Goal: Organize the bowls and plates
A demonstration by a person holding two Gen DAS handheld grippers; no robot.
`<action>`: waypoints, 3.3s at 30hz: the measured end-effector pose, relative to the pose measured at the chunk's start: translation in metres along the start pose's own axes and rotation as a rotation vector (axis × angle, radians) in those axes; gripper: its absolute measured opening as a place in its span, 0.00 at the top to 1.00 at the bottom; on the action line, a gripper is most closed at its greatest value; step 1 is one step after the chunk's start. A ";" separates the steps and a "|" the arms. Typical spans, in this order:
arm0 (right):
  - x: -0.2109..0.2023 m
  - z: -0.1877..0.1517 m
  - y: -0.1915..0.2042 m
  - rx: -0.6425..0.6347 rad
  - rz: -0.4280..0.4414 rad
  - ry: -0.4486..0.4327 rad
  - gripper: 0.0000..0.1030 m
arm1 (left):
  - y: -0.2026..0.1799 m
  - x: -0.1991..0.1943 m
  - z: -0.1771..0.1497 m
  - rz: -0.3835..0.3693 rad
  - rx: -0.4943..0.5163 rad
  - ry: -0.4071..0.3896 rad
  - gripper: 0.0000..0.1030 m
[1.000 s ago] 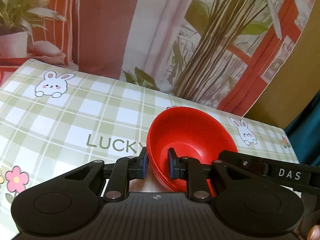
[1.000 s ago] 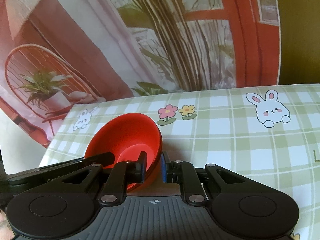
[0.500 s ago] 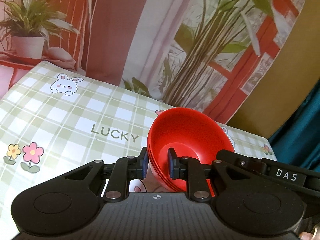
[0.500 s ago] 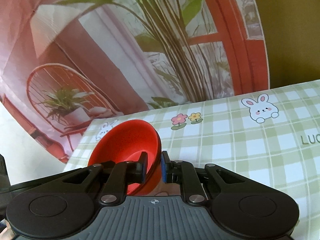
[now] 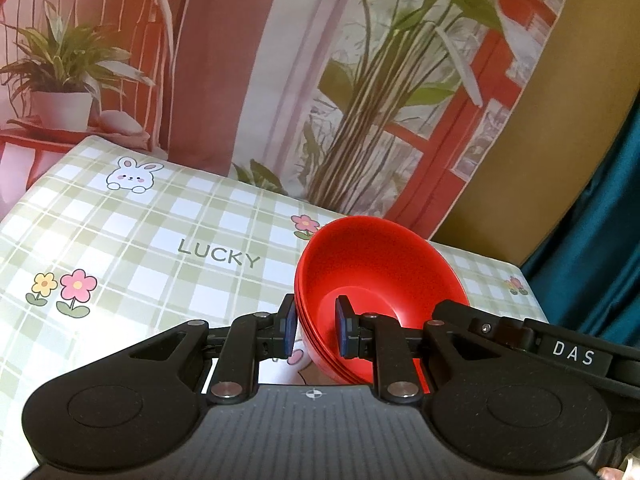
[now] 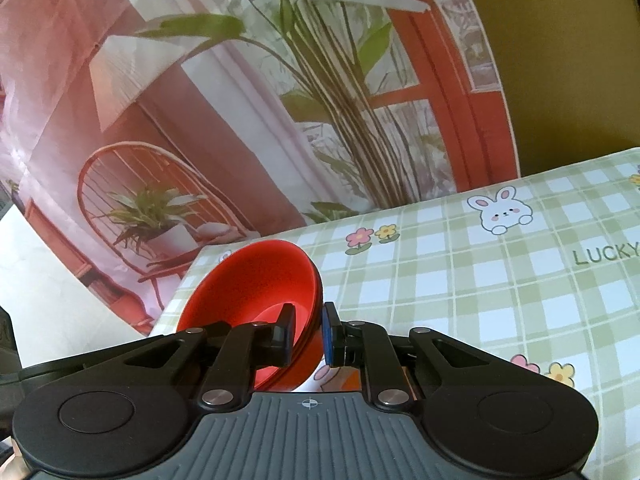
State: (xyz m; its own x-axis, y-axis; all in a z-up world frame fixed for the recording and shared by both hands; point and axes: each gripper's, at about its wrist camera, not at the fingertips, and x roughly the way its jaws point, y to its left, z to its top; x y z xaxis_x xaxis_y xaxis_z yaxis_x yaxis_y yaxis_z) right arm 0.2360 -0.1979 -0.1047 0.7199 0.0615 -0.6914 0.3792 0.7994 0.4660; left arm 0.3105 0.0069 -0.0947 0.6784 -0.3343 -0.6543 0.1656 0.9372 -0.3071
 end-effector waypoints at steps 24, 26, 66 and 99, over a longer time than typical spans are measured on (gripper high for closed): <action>-0.062 -0.043 -0.034 0.020 -0.066 -0.041 0.86 | -0.034 -0.013 -0.048 -0.067 0.090 0.059 0.79; -0.061 -0.047 -0.038 0.022 -0.073 -0.036 0.86 | -0.034 -0.010 -0.051 -0.068 0.094 0.074 0.79; -0.044 -0.076 -0.060 0.012 -0.130 0.053 0.86 | -0.032 0.015 -0.079 -0.063 0.169 0.159 0.79; -0.061 -0.071 -0.048 -0.077 -0.201 0.010 0.66 | -0.027 -0.013 -0.070 -0.018 0.192 0.058 0.55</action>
State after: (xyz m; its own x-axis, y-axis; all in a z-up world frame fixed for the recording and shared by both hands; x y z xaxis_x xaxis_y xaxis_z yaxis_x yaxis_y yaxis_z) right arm 0.1326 -0.1980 -0.1243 0.6284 -0.0986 -0.7716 0.4692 0.8392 0.2749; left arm 0.2471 -0.0213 -0.1258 0.6329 -0.3513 -0.6899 0.3144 0.9310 -0.1856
